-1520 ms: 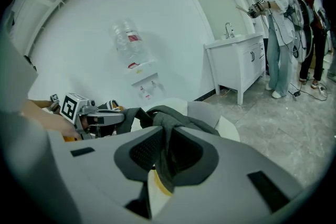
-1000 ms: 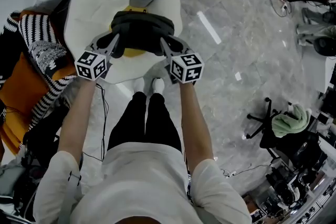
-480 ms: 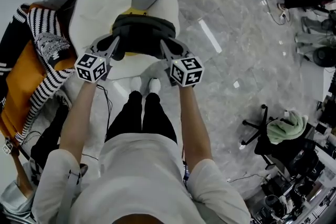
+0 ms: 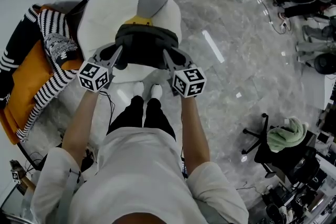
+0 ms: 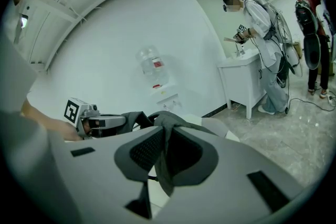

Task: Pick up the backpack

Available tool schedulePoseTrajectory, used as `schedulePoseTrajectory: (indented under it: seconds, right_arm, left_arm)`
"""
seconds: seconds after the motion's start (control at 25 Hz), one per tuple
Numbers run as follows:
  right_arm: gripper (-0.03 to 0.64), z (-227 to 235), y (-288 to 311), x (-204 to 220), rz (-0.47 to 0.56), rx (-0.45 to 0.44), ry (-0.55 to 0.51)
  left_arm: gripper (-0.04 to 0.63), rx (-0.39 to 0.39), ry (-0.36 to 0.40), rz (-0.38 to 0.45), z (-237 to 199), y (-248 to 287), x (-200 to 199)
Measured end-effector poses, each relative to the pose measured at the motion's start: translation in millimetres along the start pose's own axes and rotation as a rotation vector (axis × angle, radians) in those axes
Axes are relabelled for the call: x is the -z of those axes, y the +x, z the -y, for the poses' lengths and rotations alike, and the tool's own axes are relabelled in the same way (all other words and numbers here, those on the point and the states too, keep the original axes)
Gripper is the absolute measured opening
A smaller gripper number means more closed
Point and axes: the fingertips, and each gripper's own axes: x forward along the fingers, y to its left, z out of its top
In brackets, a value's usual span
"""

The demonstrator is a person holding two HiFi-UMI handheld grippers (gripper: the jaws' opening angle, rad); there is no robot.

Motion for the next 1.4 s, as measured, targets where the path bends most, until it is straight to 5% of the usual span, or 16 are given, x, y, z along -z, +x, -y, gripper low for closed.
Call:
schedulePoseTrajectory:
  seconds: [1.4]
  right_arm:
    - [0.052,-93,-127,-155,0.273,-0.129,-0.125]
  left_arm:
    - [0.034,0.068,0.174,0.276,92,-106,-170]
